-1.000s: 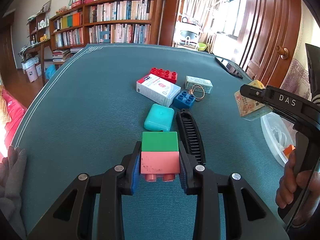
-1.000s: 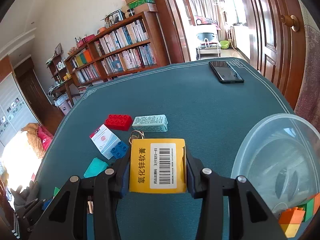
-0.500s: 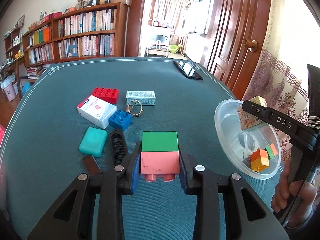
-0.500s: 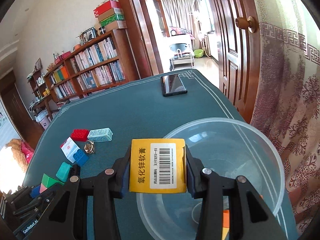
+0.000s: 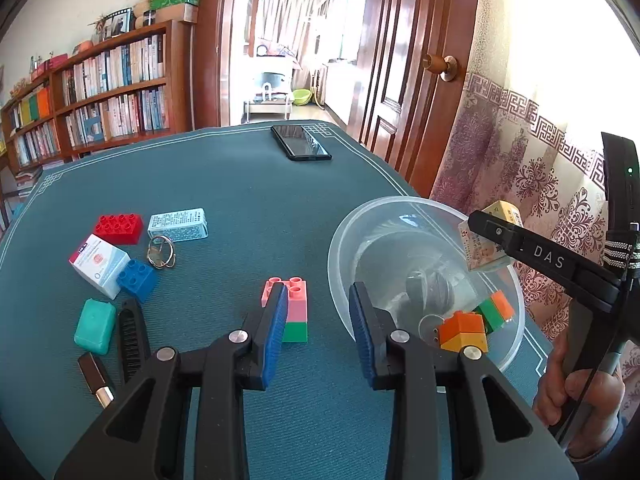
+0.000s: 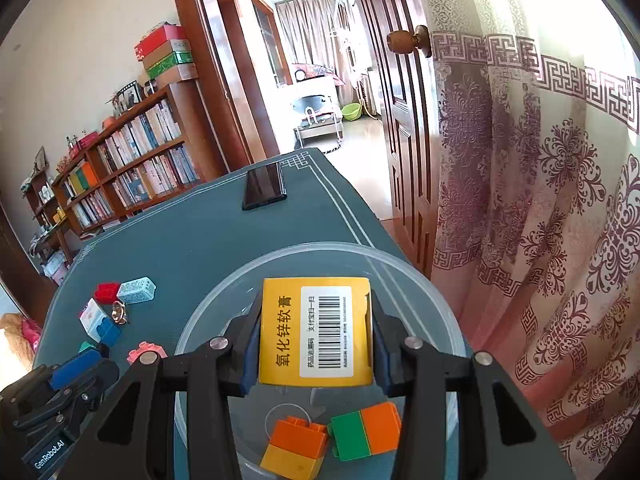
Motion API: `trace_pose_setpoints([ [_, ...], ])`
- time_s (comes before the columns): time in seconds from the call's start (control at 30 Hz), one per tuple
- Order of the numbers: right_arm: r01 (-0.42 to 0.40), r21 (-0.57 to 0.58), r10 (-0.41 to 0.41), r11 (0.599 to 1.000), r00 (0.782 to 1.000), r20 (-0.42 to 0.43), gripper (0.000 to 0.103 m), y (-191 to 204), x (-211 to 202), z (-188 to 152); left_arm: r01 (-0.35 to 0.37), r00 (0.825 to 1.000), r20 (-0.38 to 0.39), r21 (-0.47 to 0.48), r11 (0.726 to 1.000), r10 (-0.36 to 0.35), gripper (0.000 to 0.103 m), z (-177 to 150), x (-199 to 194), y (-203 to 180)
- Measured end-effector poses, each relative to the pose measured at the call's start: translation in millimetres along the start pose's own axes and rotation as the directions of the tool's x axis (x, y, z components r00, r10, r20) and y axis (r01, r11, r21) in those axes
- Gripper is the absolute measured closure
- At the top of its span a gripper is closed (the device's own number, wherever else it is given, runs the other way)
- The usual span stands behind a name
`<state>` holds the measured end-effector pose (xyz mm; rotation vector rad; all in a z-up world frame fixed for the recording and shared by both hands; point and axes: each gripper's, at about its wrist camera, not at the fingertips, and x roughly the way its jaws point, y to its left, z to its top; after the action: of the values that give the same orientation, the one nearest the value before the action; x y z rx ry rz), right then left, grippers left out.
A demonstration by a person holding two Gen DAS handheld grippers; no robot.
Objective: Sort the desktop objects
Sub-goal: 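Carry the yellow box into the bowl and open right gripper while left carries block, then lower the green-pink block into the bowl and open the left gripper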
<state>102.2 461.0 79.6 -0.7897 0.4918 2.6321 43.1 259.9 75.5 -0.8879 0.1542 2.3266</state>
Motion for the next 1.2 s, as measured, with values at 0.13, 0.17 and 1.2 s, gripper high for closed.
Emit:
trace_pose_setpoints([
  [0.13, 0.018, -0.007, -0.018, 1.000, 1.000, -0.001, 0.054, -3, 3, -1, -0.021, 1.000, -0.015, -0.035, 0.999, 0.021, 0.068, -4, 1, 11],
  [0.17, 0.026, 0.003, -0.026, 1.000, 1.000, -0.005, 0.054, -7, 5, -2, -0.026, 0.999, -0.020, -0.041, 0.999, 0.025, 0.066, -5, 1, 14],
  [1.2, 0.051, 0.059, -0.052, 0.997, 0.999, 0.013, 0.024, -22, 5, 2, -0.055, 0.995, -0.089, -0.046, 0.997, 0.050, 0.067, -16, 45, 23],
])
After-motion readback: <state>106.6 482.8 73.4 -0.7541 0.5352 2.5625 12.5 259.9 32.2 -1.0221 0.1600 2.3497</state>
